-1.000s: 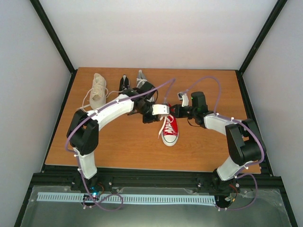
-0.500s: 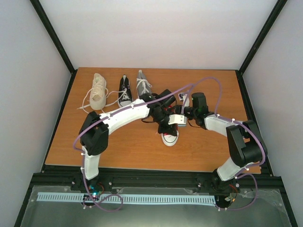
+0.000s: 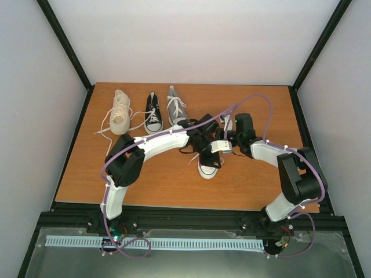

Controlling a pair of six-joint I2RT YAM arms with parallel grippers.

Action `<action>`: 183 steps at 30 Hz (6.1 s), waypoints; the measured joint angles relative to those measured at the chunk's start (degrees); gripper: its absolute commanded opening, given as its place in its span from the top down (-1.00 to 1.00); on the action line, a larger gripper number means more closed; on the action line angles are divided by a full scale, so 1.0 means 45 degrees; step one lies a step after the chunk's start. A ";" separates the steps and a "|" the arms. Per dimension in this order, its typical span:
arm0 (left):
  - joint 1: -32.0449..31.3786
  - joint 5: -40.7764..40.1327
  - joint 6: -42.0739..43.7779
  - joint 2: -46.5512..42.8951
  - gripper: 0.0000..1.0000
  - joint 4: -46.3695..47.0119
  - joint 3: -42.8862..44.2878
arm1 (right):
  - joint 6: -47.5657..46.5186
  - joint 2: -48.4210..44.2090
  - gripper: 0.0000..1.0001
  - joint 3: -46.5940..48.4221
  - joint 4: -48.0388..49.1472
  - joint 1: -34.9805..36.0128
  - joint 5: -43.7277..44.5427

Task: Tie the shoes

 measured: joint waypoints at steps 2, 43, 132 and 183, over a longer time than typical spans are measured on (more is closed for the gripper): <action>0.0000 -0.0078 0.0121 0.0000 -0.03 -0.0155 0.0005 | 0.0010 0.0000 0.94 0.0000 0.0087 -0.0019 0.0112; 0.4299 -0.0578 0.5523 -0.3351 -0.43 0.2171 -0.4945 | -0.1394 0.0413 0.95 0.0656 -0.0763 0.0087 -0.1307; 0.3220 0.0471 0.0199 -0.0491 0.98 0.7762 -0.4192 | -0.3138 0.0010 0.59 0.0272 -0.3118 -0.0617 -0.1588; 0.3177 -0.0083 -0.0078 -0.0491 0.74 0.8335 -0.4405 | -0.3065 0.2992 0.94 0.1219 -0.1870 -0.1355 -0.3939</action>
